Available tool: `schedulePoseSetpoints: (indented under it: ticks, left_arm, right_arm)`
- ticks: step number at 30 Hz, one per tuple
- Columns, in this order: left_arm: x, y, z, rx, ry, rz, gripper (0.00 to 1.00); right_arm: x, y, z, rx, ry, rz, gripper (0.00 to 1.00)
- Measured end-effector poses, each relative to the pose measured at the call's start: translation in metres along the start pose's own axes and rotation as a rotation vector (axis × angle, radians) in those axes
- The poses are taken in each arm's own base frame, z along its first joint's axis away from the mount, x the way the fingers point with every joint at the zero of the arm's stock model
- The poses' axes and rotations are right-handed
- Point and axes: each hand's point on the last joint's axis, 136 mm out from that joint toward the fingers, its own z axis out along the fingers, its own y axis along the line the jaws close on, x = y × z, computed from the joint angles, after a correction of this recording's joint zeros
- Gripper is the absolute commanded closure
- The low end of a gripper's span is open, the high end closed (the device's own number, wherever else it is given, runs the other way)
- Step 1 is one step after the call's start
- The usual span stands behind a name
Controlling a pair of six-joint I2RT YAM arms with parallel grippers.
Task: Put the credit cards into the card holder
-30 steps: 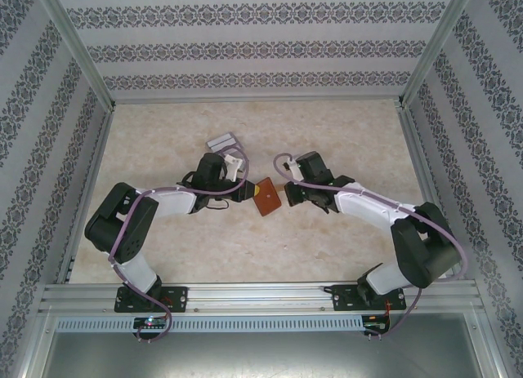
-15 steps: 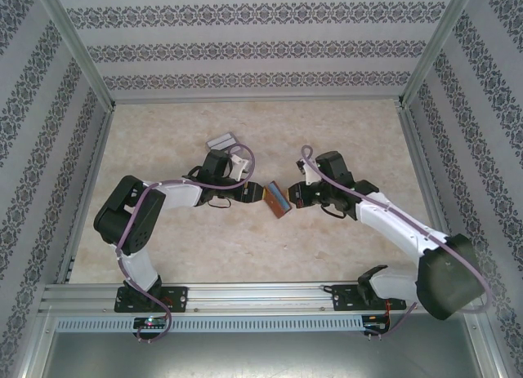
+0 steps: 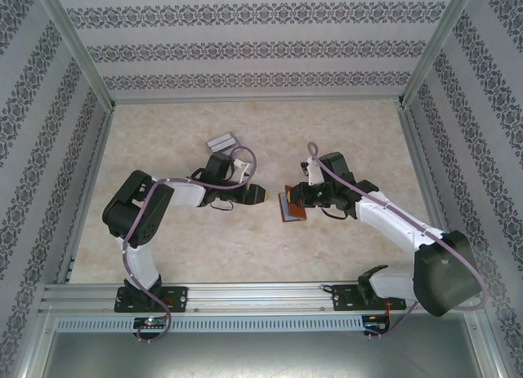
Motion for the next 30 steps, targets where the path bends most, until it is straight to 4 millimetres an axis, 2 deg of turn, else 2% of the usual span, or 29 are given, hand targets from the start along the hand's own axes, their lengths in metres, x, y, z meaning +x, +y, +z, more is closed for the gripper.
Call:
schedulePoseSetpoints:
  ticks: [3, 8, 10, 13, 19, 22, 26, 30]
  left_arm:
    - [0.005, 0.005, 0.005, 0.002, 0.014, -0.024, 0.52]
    - [0.004, 0.002, 0.007, 0.008, 0.015, -0.021, 0.52]
    - [0.004, 0.001, 0.008, 0.009, 0.016, -0.019, 0.52]
    - [0.005, 0.001, 0.008, 0.009, 0.017, -0.019, 0.53]
    - [-0.005, 0.007, 0.001, 0.007, -0.026, -0.032, 0.53]
    - [-0.006, 0.012, -0.003, -0.008, -0.039, -0.042, 0.53]
    - [-0.007, 0.016, -0.005, -0.026, -0.049, -0.048, 0.55]
    - [-0.009, 0.020, -0.005, -0.047, -0.059, -0.048, 0.56]
  right_arm:
    - [0.004, -0.016, 0.000, 0.016, 0.003, 0.040, 1.00]
    - [0.011, -0.047, -0.004, 0.037, 0.003, 0.148, 1.00]
    - [0.011, -0.049, -0.006, 0.031, 0.002, 0.173, 1.00]
    - [0.013, -0.034, 0.000, -0.002, 0.027, 0.179, 1.00]
    - [0.006, 0.022, 0.017, -0.124, 0.022, 0.155, 1.00]
    - [-0.007, 0.030, 0.019, -0.158, -0.015, 0.179, 1.00]
    - [-0.016, 0.007, 0.023, -0.136, -0.036, 0.259, 1.00]
    - [-0.005, -0.041, 0.024, -0.083, -0.032, 0.373, 1.00]
